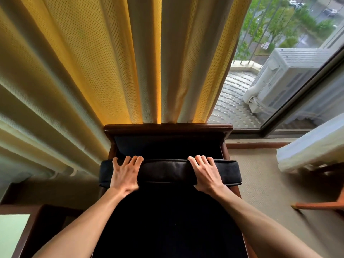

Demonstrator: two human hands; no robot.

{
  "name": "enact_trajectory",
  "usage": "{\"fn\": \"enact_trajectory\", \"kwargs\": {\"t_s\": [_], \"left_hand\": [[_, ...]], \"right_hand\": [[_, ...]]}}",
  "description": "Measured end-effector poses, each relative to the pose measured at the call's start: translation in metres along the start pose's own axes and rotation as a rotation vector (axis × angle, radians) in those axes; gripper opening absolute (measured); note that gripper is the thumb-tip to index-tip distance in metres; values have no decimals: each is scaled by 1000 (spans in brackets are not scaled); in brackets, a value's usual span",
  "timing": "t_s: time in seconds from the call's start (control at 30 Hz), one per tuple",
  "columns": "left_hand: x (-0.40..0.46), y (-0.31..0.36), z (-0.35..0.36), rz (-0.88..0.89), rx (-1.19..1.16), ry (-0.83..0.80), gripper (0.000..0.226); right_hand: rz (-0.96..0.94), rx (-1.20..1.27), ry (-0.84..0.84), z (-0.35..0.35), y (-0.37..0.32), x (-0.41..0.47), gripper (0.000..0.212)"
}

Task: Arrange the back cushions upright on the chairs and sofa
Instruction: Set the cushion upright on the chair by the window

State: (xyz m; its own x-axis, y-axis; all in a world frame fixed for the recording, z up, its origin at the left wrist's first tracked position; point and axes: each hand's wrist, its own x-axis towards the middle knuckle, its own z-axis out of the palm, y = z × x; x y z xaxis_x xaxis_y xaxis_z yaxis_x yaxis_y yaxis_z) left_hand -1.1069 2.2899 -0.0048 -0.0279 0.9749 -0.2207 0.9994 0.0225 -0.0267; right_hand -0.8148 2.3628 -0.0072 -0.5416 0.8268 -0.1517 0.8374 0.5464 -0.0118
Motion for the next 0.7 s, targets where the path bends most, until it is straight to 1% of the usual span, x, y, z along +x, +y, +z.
{"fn": "enact_trajectory", "kwargs": {"t_s": [0.07, 0.23, 0.4, 0.5, 0.6, 0.7], "left_hand": [[4, 0, 8, 5, 10, -9, 85], [11, -10, 18, -17, -34, -28, 86], [35, -17, 11, 17, -71, -64, 101], [48, -20, 10, -2, -80, -82, 114], [60, -24, 12, -26, -86, -91, 123], [69, -24, 14, -37, -104, -94, 124]], "right_hand": [[18, 18, -4, 11, 0, -2, 101], [-22, 35, 25, 24, 4, 10, 109], [56, 51, 53, 26, 19, 19, 118], [98, 44, 54, 26, 30, 33, 125], [132, 43, 38, 24, 35, 46, 123], [136, 42, 24, 24, 38, 60, 122]]}}
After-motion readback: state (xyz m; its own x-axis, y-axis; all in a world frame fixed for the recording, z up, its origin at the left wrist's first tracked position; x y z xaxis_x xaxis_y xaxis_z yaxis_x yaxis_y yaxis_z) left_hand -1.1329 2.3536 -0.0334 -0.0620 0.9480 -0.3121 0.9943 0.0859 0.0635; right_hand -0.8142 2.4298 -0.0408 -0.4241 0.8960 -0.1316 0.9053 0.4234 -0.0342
